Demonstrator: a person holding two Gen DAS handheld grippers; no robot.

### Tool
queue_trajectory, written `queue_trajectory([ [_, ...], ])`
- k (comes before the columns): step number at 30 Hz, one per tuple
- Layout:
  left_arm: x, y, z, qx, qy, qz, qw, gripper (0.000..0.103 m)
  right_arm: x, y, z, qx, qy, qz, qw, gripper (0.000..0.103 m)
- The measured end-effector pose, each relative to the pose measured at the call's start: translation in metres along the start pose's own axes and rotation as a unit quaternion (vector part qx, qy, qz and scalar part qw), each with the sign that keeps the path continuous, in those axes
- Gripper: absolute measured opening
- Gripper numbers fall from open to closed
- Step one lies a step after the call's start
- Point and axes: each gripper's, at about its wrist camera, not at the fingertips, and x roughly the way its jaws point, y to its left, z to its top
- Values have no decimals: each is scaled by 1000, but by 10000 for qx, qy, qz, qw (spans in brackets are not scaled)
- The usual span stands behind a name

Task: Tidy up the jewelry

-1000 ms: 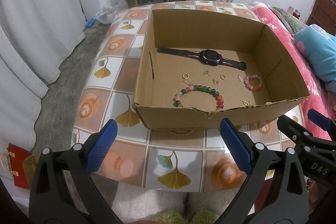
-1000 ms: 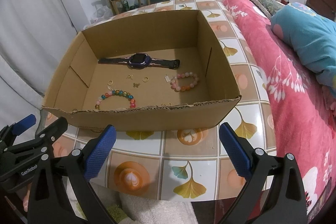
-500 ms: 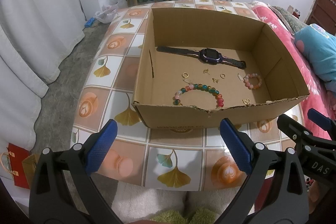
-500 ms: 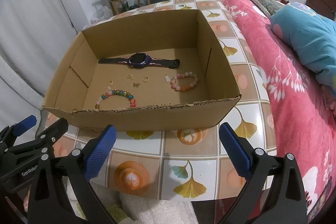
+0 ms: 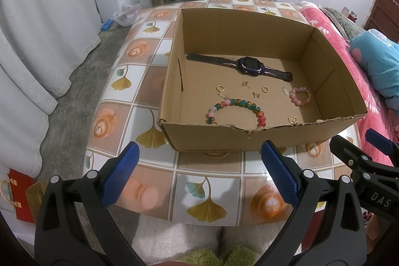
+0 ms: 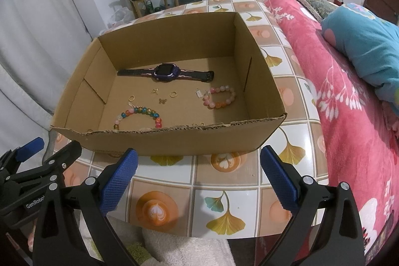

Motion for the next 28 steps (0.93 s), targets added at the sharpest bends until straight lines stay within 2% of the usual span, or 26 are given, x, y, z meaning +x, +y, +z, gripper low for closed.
queue_trajectory([
  [28,-1,-6,-5,14,42,-26,10000,95,-1,-1,0,-12,-3,-5,10000,96],
])
